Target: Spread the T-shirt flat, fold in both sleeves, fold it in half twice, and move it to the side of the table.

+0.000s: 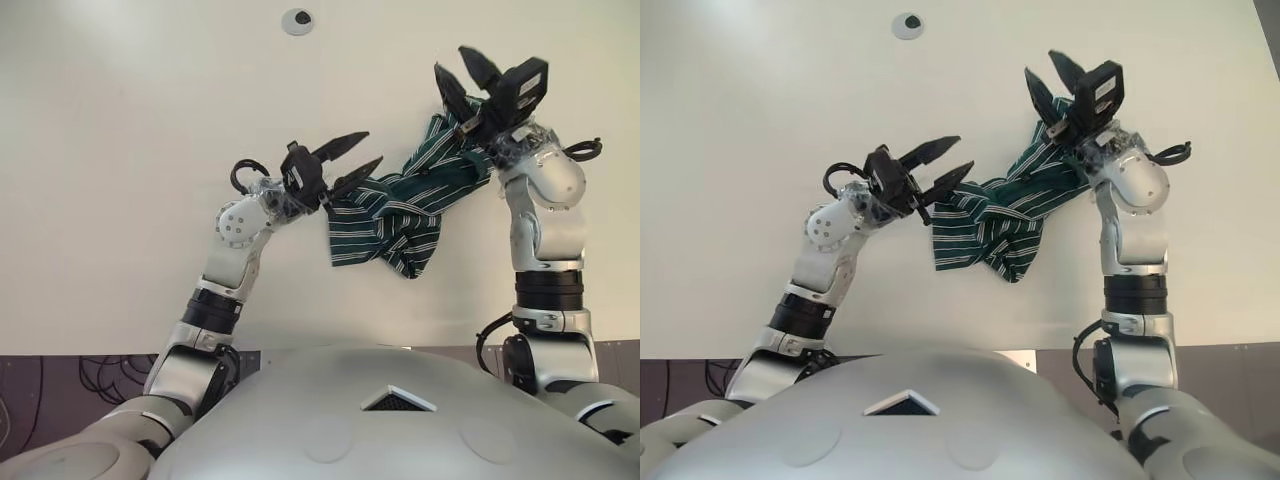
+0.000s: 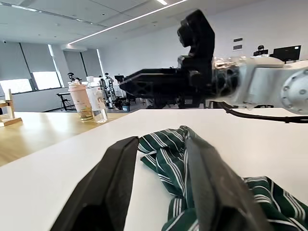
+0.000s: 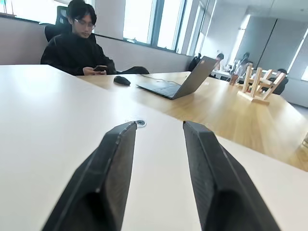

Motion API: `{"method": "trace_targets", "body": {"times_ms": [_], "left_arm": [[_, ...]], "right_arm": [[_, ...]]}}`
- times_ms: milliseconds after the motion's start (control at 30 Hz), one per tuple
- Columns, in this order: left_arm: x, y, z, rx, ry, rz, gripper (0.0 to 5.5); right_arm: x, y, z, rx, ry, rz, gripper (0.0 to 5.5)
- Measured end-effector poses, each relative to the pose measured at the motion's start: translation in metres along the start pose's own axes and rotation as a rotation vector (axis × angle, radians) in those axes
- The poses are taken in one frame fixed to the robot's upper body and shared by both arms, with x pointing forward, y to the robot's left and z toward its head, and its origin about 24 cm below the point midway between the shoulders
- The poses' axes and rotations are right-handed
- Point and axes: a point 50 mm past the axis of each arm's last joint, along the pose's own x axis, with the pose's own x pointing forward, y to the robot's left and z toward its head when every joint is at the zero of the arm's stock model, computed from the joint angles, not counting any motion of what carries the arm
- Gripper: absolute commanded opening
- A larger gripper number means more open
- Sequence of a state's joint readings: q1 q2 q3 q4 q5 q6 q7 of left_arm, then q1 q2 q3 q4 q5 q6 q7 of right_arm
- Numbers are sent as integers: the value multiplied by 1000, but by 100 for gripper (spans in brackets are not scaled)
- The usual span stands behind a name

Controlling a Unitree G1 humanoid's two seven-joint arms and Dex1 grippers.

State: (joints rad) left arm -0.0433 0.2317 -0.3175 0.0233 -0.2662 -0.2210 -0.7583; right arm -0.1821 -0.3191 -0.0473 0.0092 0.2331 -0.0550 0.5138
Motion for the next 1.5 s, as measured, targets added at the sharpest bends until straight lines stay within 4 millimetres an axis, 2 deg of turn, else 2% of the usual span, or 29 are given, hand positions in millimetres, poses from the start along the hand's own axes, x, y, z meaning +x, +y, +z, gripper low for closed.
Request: {"method": "trace_targets", "body": {"times_ms": [167,400,600,800,1067,1267,1500], "left_arm": [[-5,3,-13,-118,148,24,181],[-23,10,-35,-261,336,111,181],[-32,16,-47,-325,394,179,181],[-33,15,-47,-426,376,163,181],[-40,12,-46,-631,339,146,80],[-42,13,-46,-675,337,149,4],[-42,13,-44,-673,332,147,4]], "right_arm": [[-2,-20,15,-8,-88,-106,176],[-4,-22,17,-20,-107,-116,176],[-4,-22,17,-21,-110,-118,176],[-4,-23,15,-19,-105,-121,176],[-5,-23,12,-15,-95,-125,180],[-5,-24,12,-16,-95,-135,180],[-5,-24,12,-15,-95,-143,180]]}}
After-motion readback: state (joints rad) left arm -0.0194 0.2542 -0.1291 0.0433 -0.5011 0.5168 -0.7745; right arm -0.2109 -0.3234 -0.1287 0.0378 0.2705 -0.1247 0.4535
